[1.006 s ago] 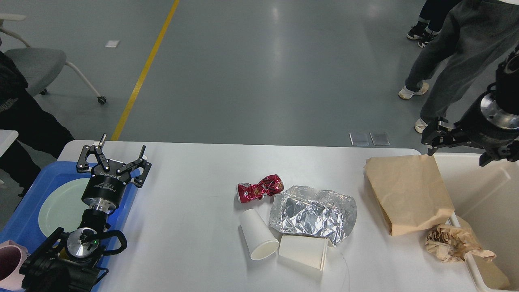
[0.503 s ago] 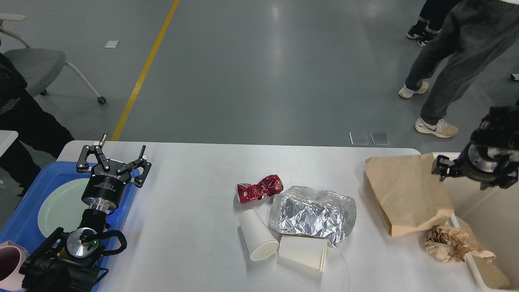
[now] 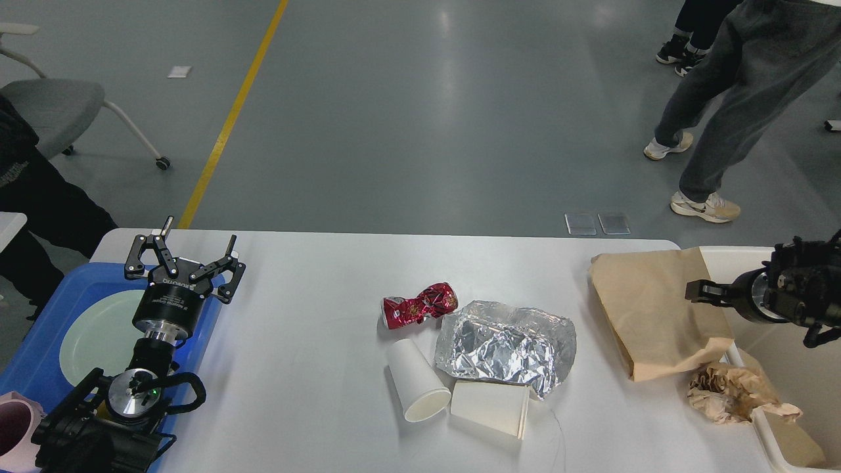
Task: Tidy desktop
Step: 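Lower the right gripper onto the crumpled brown paper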
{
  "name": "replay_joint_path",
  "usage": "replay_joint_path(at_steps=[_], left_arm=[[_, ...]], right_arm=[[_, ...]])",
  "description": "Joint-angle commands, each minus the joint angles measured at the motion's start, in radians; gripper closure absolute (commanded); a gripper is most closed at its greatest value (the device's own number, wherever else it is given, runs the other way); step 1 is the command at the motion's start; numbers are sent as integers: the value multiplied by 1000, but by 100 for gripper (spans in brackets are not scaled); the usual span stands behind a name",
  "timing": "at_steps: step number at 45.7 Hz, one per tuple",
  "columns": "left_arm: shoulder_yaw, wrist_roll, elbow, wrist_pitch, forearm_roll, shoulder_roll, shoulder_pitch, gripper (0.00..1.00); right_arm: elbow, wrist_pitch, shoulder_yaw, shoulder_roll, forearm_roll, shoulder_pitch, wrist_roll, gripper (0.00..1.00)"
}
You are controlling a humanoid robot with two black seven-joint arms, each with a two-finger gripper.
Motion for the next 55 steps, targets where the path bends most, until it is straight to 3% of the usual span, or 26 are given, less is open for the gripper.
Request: replay_joint_path(at_steps=[1,12,25,27,34,37,55], left_arm=[[-1,0,0,0,0,0,0,4],[0,0,0,0,0,0,0,4],[0,0,0,0,0,0,0,4],[-1,0,0,0,0,0,0,4],[0,0,0,0,0,0,0,4],[0,0,0,0,0,0,0,4],[0,0,0,0,0,0,0,4]], right_arm=[[13,-6,6,6,2,-4,1,9],[43,-19,26,46,16,-34,3,9],[51,-119,32,104,19,-89,-8,11],[54,-121,32,112,19,-94,-9,20],[80,-118,30,124,19,-102,-19,85],[85,-118,30,124,19,-100,-23,100],[114,-122,36,126,117,-97,-78,100]])
